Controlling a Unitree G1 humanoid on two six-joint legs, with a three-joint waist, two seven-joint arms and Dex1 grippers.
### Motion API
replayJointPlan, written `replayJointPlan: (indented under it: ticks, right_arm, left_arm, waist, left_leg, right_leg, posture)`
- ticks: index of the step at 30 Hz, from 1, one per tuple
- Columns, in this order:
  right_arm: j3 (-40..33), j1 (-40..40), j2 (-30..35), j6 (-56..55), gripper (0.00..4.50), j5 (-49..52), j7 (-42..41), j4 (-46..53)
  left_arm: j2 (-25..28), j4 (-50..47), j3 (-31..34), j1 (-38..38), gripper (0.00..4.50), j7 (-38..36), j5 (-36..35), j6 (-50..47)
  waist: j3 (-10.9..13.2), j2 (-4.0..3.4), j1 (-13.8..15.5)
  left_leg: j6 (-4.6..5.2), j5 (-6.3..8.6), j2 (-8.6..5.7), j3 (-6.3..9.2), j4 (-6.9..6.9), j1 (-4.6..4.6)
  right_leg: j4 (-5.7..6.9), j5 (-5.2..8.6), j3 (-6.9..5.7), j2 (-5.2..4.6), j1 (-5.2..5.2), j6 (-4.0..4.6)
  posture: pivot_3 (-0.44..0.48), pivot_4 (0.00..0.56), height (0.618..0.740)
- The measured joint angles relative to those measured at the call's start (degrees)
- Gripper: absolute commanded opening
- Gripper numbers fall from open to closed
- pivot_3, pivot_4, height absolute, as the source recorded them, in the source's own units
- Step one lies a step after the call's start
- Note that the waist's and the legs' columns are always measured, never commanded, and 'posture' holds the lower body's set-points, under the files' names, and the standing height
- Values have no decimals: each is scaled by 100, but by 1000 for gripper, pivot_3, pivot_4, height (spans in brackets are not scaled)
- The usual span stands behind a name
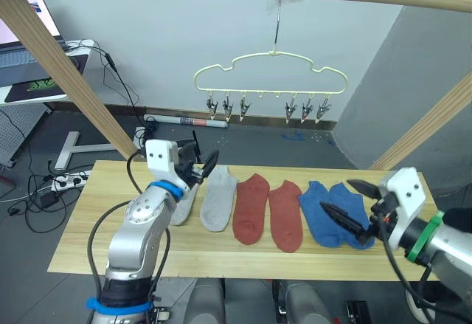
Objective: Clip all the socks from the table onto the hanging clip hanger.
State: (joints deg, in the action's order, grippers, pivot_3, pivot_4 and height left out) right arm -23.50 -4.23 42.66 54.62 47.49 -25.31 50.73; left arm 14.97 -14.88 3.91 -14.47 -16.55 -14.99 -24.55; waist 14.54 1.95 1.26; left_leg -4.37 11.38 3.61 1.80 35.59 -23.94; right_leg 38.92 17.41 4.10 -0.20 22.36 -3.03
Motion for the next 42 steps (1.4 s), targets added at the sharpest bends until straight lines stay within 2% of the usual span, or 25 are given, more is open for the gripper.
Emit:
replayJointPlan:
  ticks: [1, 7, 14, 30, 42]
  right_arm:
    - [-78, 146, 95, 24, 4500, 118, -5, -15]
    - [-176, 1005, 662, 302, 4500, 873, 115, -192]
    - [-139, 1433, 985, 426, 4500, 1661, 596, -197]
    - [-36, 1822, 1620, 233, 4500, 2978, 1621, -139]
    - [-42, 1414, 1926, -88, 4500, 3468, 2064, 7]
  left_arm:
    - [-29, 18, -18, -71, 2585, 38, 25, 22]
    - [-215, 266, -139, -453, 2585, 393, 396, 202]
    - [-321, 650, -130, -919, 2585, 594, 620, 311]
    - [-519, 1546, -73, -1785, 2585, 722, 647, 535]
    - [-520, 1934, 45, -2024, 2585, 727, 647, 637]
  waist:
    - [0, 1, 2]
    - [5, 7, 3]
    - [19, 17, 0]
    - [27, 22, -71]
    - [58, 22, -140]
  left_leg:
    - [0, 0, 0, 4, 1, -2]
    - [2, 1, -2, 10, 8, -8]
    - [2, 1, -2, 14, 15, -13]
    - [2, 1, -3, 25, 17, -28]
    - [1, 1, -2, 40, 17, -40]
  right_leg:
    - [-1, -1, -3, 0, -1, 1]
    - [-3, -15, -6, 0, -4, 24]
    - [-3, -15, -8, 0, -3, 21]
    - [-11, -10, -17, 0, -1, 11]
    - [-20, -1, -32, 0, 2, -3]
  posture:
    - [88, 245, 740]
    - [72, 260, 740]
    - [48, 273, 740]
    - [3, 277, 740]
    - [-16, 281, 740]
